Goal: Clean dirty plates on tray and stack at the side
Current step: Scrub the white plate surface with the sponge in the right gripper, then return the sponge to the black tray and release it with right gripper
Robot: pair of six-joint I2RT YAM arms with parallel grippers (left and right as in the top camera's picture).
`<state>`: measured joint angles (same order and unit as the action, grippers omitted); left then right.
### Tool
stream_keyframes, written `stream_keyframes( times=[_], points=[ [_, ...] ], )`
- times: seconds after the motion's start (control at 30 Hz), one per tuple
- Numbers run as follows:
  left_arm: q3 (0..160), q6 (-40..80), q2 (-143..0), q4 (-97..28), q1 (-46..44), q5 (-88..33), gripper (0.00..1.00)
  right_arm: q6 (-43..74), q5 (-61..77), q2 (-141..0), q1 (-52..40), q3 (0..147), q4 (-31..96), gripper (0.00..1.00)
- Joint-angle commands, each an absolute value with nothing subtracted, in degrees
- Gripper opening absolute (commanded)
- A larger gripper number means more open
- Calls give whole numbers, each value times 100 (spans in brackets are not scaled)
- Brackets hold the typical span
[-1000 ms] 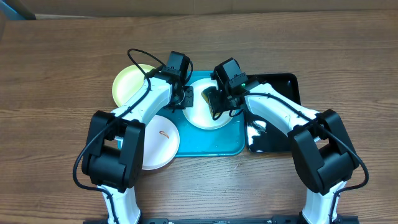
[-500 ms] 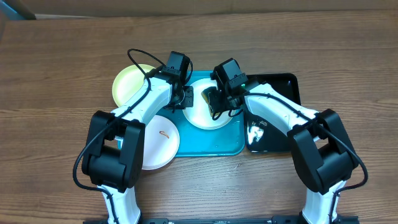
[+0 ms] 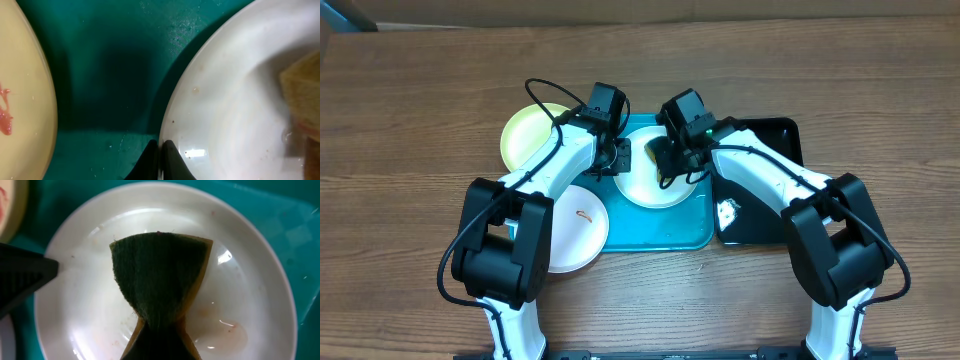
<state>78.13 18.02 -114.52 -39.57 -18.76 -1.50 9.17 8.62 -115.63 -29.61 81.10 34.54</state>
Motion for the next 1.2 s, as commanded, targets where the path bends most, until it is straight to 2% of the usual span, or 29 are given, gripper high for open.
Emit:
stream_keyframes(
  times=[0.0, 0.27, 0.73, 0.97, 1.17],
  points=[
    [7778, 1758, -11502, -4005, -1879, -152, 5, 572, 816, -11153, -2827, 8337, 3503, 4],
    [7778, 1758, -11502, -4003, -1879, -152, 5, 156, 414, -11347, -2556, 8058, 3479, 4],
    [7778, 1758, -11502, -4005, -1879, -152, 4, 226, 1205, -12204, -2521, 7935, 3376, 4],
    [7778, 1758, -11502, -4003, -1879, -152, 4, 294, 3503, -12223, -2521, 7806, 3446, 4],
    [7778, 1758, -11502, -4003, -1879, -154, 4, 298, 4711, -12221, -2403, 7902, 3179, 4]
  ],
)
